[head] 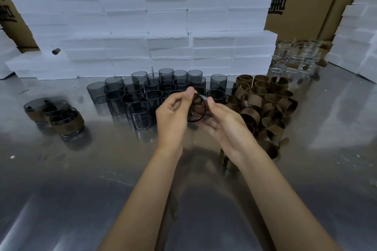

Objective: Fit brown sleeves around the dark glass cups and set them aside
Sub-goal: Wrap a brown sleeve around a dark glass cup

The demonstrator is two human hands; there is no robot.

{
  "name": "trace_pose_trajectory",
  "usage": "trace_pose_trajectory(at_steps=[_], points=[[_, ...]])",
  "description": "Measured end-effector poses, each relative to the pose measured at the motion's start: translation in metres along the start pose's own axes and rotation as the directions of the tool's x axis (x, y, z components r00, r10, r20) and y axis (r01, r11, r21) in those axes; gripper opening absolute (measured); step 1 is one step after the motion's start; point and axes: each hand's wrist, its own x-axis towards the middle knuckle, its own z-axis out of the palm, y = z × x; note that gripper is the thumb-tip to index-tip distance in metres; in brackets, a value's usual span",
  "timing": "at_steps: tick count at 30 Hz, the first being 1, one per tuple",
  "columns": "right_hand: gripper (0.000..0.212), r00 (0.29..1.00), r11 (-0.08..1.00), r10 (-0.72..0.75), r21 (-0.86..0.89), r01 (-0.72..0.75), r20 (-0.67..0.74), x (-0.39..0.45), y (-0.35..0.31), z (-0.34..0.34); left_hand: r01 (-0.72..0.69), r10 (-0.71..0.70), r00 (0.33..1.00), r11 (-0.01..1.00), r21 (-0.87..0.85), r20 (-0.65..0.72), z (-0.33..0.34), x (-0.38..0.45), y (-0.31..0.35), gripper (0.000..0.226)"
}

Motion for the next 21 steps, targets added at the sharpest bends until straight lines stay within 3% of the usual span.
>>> trace_pose_trajectory(at_steps=[6,12,16,21], points=[[0.035,0.998,0.989,0.056,0.138,-0.051,-0.033,0.003,-0.003,-0.002,-0.007,0.007,1.0,1.0,0.015,0.03,0.0,0.002,0.0,0.023],[0.028,0.995,0.962,0.073,0.269,-0.051,-0.072,0.005,-0.005,-0.005,-0.046,0.036,0.987,0.997,0.055,0.156,0.003,-0.004,0.003,0.048],[0.026,0.991,0.953,0.077,0.299,-0.042,-0.106,0.006,-0.005,-0.006,-0.03,0.011,0.966,0.997,0.07,0.26,0.007,-0.009,0.006,0.063],[0.026,0.995,0.957,0.072,0.286,-0.049,-0.069,0.002,-0.006,-0.007,-0.068,0.026,0.955,0.989,0.134,0.295,0.01,-0.013,0.007,0.057]])
